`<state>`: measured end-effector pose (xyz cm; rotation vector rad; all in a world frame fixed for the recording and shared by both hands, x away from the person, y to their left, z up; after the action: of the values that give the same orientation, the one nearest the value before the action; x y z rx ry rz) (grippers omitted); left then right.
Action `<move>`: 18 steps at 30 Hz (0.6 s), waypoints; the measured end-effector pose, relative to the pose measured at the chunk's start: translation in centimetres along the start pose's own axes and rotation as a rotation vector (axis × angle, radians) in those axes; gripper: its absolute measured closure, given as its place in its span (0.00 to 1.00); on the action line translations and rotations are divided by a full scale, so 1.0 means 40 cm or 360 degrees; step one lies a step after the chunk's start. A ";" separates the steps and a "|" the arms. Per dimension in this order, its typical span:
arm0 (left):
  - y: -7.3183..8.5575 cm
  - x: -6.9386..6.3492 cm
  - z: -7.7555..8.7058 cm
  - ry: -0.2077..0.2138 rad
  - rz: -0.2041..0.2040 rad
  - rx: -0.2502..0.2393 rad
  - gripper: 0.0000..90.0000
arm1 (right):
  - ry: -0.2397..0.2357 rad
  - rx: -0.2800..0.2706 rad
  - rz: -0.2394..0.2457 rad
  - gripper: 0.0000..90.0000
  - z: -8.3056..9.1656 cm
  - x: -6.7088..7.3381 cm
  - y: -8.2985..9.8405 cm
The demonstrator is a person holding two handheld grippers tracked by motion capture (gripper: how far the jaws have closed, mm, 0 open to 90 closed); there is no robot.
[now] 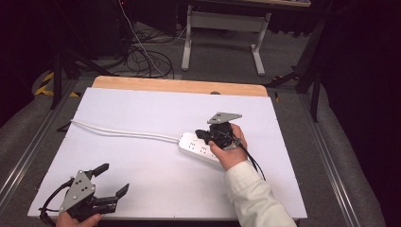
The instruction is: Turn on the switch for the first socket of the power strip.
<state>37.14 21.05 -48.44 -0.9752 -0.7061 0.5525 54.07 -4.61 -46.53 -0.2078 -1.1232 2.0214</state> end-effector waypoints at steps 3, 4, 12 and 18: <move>0.000 0.001 0.000 -0.0001 -0.0005 -0.0001 0.15 | 0.0020 0.0017 0.0005 1.00 -0.021 -0.005 0.004; 0.000 0.000 0.000 0.0000 -0.0001 -0.0001 0.15 | 0.0027 0.0022 0.0002 1.00 -0.028 -0.007 0.006; 0.001 0.000 -0.001 0.0007 -0.0006 0.0003 0.15 | 0.0084 0.0085 0.0003 1.00 -0.076 -0.022 0.022; 0.001 0.000 -0.001 0.0005 -0.0011 0.0003 0.15 | 0.0125 0.0118 0.0013 1.00 -0.098 -0.032 0.032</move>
<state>37.16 21.05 -48.47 -0.9713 -0.7054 0.5454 56.09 -3.36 -50.12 -0.2517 -0.9984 2.0403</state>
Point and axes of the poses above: each handheld gripper's, and its own axes: z roughly backward along the jaws, y roughly out of its underside, x roughly to its left, the point moved 9 cm from there along -z, roughly forward along the jaws, and after that the axes turned 13 degrees about -z, right-handed, at the moved point
